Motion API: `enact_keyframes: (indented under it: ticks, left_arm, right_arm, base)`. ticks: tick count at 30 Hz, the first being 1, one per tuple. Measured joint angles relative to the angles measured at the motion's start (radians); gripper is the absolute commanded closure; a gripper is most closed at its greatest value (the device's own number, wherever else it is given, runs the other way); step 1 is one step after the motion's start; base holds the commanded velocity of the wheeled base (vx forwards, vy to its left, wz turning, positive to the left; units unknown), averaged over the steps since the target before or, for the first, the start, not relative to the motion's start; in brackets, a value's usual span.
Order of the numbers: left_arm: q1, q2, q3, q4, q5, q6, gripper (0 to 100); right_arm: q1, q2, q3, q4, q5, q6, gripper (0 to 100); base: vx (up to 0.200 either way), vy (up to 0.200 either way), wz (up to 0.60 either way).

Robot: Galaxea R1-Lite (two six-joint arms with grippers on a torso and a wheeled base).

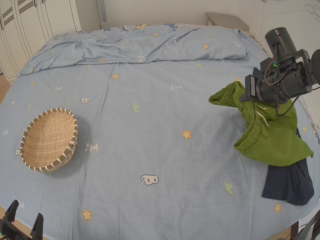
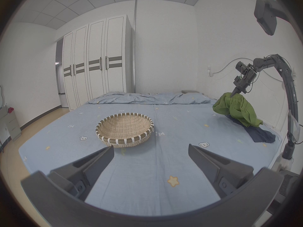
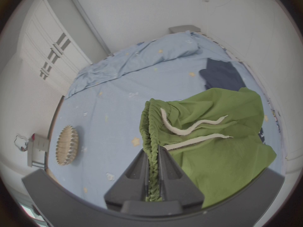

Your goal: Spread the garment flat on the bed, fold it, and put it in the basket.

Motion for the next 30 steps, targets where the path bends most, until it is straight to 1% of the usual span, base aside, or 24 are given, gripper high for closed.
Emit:
enact_keyframes:
  ticks: [5,11,20,24,25,30]
  left_arm:
    - [0.0,0.0,0.0,0.0,0.0,0.0,0]
    - [0.0,0.0,0.0,0.0,0.0,0.0,0]
    - [0.0,0.0,0.0,0.0,-0.006,0.004,0]
    - [0.0,0.0,0.0,-0.001,-0.008,0.005,0]
    - [0.0,0.0,0.0,-0.001,-0.008,0.005,0]
    - [0.0,0.0,0.0,-0.002,-0.008,0.004,0]
  right_arm:
    - [0.166,-0.007,-0.03,-0.004,0.003,0.056,100]
    - [0.314,0.048,-0.135,-0.043,0.005,0.147,100]
    - [0.442,0.203,-0.264,-0.119,0.004,0.201,100]
    - [0.468,0.264,-0.289,-0.129,0.003,0.206,100]
    - [0.47,0.277,-0.294,-0.132,0.003,0.206,0]
    - [0.48,0.334,-0.317,-0.129,0.003,0.202,0]
  base:
    - [0.0,0.0,0.0]
    - [0.0,0.0,0.0]
    - [0.0,0.0,0.0]
    - [0.0,0.0,0.0]
    - [0.0,0.0,0.0]
    - [0.0,0.0,0.0]
